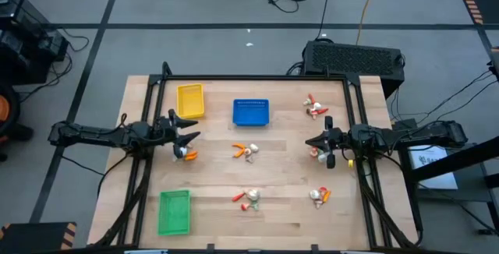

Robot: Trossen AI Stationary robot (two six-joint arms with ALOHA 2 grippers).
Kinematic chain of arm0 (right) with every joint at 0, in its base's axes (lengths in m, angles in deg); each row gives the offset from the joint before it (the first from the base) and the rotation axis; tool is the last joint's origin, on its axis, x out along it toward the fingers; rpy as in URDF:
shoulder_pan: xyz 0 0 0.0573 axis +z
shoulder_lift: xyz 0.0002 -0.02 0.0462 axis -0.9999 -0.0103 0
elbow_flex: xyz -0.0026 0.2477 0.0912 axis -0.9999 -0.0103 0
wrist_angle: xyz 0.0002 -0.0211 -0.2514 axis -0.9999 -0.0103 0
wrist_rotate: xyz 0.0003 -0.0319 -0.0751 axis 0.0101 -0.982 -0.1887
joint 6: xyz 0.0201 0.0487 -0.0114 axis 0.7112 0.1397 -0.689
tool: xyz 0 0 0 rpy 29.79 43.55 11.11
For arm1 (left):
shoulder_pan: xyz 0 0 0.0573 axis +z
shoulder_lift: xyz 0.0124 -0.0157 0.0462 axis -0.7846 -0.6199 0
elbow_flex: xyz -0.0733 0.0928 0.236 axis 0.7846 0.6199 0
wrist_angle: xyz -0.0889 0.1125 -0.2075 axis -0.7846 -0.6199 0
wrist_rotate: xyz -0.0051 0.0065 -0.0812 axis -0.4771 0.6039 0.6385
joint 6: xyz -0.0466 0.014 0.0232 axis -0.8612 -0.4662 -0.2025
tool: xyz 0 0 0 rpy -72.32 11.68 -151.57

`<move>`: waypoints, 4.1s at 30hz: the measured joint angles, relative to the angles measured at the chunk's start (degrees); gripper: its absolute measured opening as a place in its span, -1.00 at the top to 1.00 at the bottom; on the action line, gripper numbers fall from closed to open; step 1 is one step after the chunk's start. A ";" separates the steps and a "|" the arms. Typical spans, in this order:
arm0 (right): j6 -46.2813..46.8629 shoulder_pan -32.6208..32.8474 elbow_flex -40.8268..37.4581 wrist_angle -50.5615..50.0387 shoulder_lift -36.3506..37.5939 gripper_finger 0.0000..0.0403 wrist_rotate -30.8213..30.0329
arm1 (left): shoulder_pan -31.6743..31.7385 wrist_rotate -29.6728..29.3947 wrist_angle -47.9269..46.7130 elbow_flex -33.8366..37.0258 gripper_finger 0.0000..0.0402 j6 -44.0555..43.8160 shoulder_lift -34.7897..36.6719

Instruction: Sort produce into baskets

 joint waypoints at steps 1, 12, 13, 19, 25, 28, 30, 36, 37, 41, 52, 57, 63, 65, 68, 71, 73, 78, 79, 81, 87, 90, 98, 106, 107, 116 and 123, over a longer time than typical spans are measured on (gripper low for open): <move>0.00 -0.02 -0.01 -0.02 -0.01 1.00 0.00 | 0.01 0.00 -0.01 0.00 -0.07 0.02 0.00; 0.00 0.00 0.00 0.00 0.01 1.00 0.00 | -0.01 0.00 -0.01 0.00 -0.07 0.02 -0.02; -0.01 0.00 0.00 0.00 0.00 1.00 0.00 | -0.01 0.00 -0.01 0.00 -0.07 0.00 -0.02; 0.00 -0.01 0.01 0.00 0.00 1.00 0.00 | 0.00 0.00 -0.02 0.00 -0.07 0.01 0.00; 0.00 -0.02 0.01 0.00 0.01 1.00 0.00 | 0.01 0.00 0.01 0.00 -0.07 0.00 -0.02; -0.01 -0.01 0.00 0.00 -0.01 1.00 0.00 | 0.01 0.00 -0.02 0.00 -0.07 0.01 0.00; 0.00 -0.02 0.01 -0.02 0.01 1.00 0.00 | -0.01 0.00 -0.02 0.00 -0.07 0.01 0.00; 0.01 0.00 0.00 -0.01 0.00 1.00 0.00 | 0.00 0.00 0.00 0.00 -0.07 0.02 -0.02; 0.01 0.00 0.01 0.00 -0.01 1.00 0.00 | 0.01 0.00 -0.02 0.00 -0.07 0.00 -0.02; 0.01 -0.02 0.00 0.00 -0.01 1.00 0.00 | 0.01 0.00 -0.02 0.00 -0.07 0.02 0.00; 0.01 0.00 0.01 -0.01 0.00 1.00 0.00 | 0.00 0.00 -0.01 0.00 -0.07 0.00 -0.01; 0.00 0.00 0.01 0.00 0.01 1.00 0.00 | 0.01 0.00 0.01 0.00 -0.07 0.00 -0.02; -0.01 -0.02 -0.01 0.00 -0.01 1.00 0.00 | 0.01 0.00 -0.02 0.00 -0.07 0.02 -0.01; 0.00 -0.02 0.00 -0.01 0.00 1.00 0.00 | -0.01 0.00 0.01 0.00 -0.07 0.02 0.00; 0.01 -0.01 0.01 -0.02 -0.01 1.00 0.00 | 0.01 0.00 -0.02 0.00 -0.07 0.00 0.00; -0.01 -0.02 0.01 0.00 0.01 1.00 0.00 | 0.01 0.00 -0.02 0.00 -0.07 0.02 -0.01; -0.01 -0.01 -0.01 -0.01 -0.01 1.00 0.00 | 0.01 0.00 0.00 0.00 -0.07 0.00 0.00; -0.01 -0.01 0.00 0.00 -0.01 1.00 0.00 | 0.01 0.00 -0.01 0.00 -0.07 0.01 -0.01; -0.01 -0.01 0.01 0.00 0.01 1.00 0.00 | 0.00 0.00 -0.01 0.00 -0.07 0.01 -0.01; 0.01 -0.01 0.00 0.00 -0.01 1.00 0.00 | 0.00 0.00 -0.02 0.00 -0.07 0.01 -0.01; -1.59 -0.02 0.00 0.46 -0.01 1.00 -0.02 | 0.03 -5.19 1.82 0.00 -0.07 0.11 0.02; -1.56 -0.02 0.01 1.85 -0.01 1.00 -0.02 | 0.00 -5.96 1.26 0.00 -0.07 1.98 -0.01; -6.27 0.00 0.00 10.40 -0.01 1.00 -0.04 | 0.01 -6.06 0.15 0.00 -0.07 1.30 0.00; -11.84 0.00 0.01 26.98 -1.28 1.00 -0.07 | 0.47 -9.40 15.24 0.00 -0.07 -3.74 0.00; -12.05 0.00 0.01 29.24 -1.66 1.00 -0.11 | 0.47 -9.49 17.15 0.00 -0.07 -2.69 0.00; -0.44 -0.01 3.55 34.21 -10.60 1.00 -0.87 | 0.43 -9.62 24.46 -0.04 -0.07 5.28 -0.02; 10.33 2.49 13.66 29.59 -26.95 1.00 -5.22 | 0.54 -9.25 24.66 -0.86 -0.07 10.10 -0.99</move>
